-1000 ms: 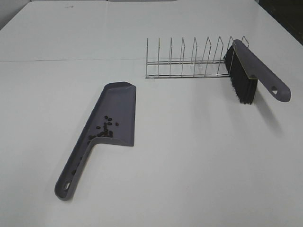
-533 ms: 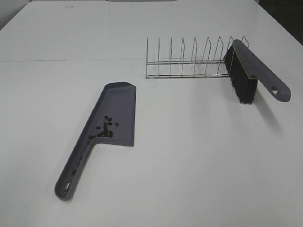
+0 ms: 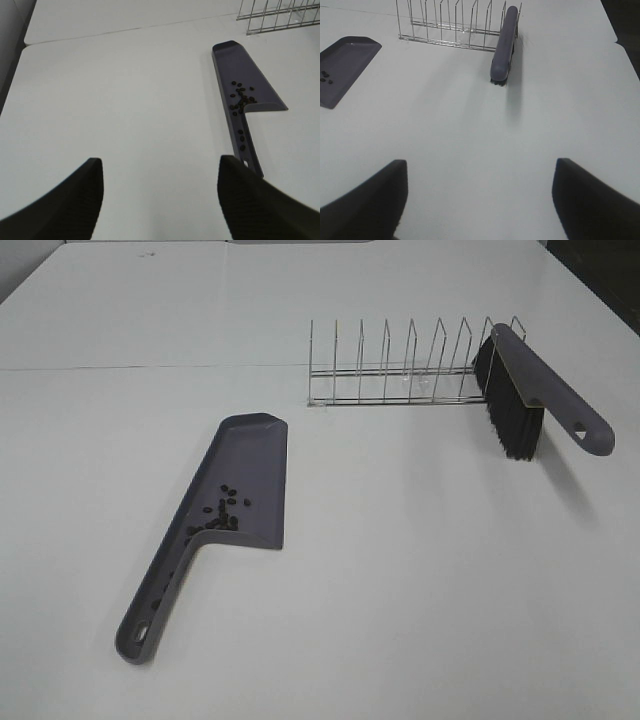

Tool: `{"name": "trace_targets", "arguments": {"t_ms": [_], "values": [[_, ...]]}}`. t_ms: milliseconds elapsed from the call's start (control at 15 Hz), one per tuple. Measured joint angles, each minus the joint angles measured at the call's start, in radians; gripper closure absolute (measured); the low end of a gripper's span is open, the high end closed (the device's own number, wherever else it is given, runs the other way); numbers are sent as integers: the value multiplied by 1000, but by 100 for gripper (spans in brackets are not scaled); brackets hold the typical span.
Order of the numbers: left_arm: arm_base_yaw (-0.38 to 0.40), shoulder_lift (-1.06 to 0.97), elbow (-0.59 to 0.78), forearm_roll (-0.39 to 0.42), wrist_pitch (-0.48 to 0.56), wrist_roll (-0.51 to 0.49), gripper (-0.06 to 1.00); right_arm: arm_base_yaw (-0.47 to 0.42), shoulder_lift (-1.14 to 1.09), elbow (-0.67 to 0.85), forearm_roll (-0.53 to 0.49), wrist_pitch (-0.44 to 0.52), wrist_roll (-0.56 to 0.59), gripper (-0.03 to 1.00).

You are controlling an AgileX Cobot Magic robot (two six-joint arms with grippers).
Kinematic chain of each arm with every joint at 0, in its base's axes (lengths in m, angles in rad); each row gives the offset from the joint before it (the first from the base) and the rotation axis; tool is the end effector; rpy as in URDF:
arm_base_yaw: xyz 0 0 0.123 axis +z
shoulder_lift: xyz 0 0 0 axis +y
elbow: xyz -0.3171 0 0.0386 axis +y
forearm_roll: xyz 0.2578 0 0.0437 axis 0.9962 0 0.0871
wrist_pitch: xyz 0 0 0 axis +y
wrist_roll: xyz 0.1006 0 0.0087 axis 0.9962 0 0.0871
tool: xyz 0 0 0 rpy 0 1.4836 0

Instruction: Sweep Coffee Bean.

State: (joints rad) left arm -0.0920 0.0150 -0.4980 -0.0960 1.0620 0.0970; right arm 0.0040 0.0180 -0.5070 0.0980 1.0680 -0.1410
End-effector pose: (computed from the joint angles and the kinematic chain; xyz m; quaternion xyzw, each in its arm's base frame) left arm -0.0204 -0.0066 0.2774 0.0823 0.8530 -0.0467 0.5132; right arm -0.0206 0.0086 0.2796 -0.0639 0.8546 0.0137 0.5152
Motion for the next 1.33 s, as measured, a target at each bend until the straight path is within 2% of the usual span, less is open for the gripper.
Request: {"name": "trace_targets", "arguments": {"t_ms": [1333], "values": [[-16, -22, 0, 0, 0, 0, 34, 0, -24, 0, 0, -2, 0, 30]]}}
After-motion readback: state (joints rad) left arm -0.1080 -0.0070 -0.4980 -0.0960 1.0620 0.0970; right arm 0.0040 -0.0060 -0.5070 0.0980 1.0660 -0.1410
